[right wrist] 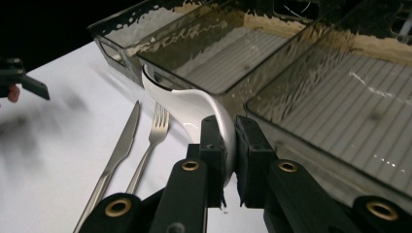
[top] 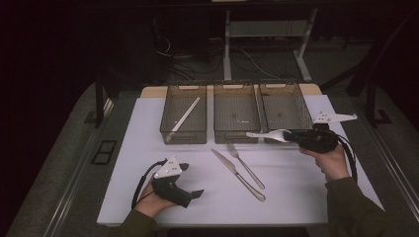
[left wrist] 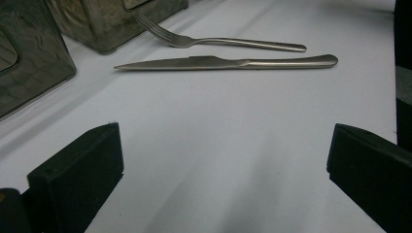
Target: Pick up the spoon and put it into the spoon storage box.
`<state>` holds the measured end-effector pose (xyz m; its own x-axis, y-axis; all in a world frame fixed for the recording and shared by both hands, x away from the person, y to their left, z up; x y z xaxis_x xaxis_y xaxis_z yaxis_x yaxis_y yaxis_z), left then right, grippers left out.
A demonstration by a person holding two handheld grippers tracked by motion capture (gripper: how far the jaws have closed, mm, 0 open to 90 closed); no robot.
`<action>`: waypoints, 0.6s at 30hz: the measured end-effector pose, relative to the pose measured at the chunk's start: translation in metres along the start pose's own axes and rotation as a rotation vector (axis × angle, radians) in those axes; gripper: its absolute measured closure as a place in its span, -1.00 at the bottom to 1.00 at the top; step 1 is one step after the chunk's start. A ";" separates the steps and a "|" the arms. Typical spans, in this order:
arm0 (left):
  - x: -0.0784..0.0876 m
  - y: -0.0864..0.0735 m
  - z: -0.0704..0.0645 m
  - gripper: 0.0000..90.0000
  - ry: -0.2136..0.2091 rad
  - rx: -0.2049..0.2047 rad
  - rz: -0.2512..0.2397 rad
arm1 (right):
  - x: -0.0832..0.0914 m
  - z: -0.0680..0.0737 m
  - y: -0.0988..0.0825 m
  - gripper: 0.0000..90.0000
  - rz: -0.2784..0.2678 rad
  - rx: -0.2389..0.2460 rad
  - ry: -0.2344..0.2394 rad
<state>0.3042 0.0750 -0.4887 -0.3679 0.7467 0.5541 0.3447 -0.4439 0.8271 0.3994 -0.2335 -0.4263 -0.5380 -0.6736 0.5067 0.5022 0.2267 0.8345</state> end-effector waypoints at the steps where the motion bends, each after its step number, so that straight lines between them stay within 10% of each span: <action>1: 0.000 0.000 0.000 -1.00 0.000 -0.002 0.002 | -0.002 0.000 0.002 0.84 0.000 0.002 -0.005; 18: 0.000 0.001 -0.001 -1.00 -0.014 0.007 -0.009 | -0.043 0.008 0.029 0.84 -0.008 0.011 -0.034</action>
<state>0.3035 0.0740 -0.4875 -0.3585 0.7575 0.5455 0.3480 -0.4338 0.8311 0.4316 -0.1918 -0.4218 -0.5648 -0.6514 0.5066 0.4900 0.2292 0.8410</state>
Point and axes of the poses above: each handheld gripper's, and its own axes: x roughly backward along the jaws, y roughly out of its top, z roughly to its left, the point moved 10 cm from there along -x, roughly forward along the jaws, and after that the axes turned 1 degree about z, right-handed, at the moved point
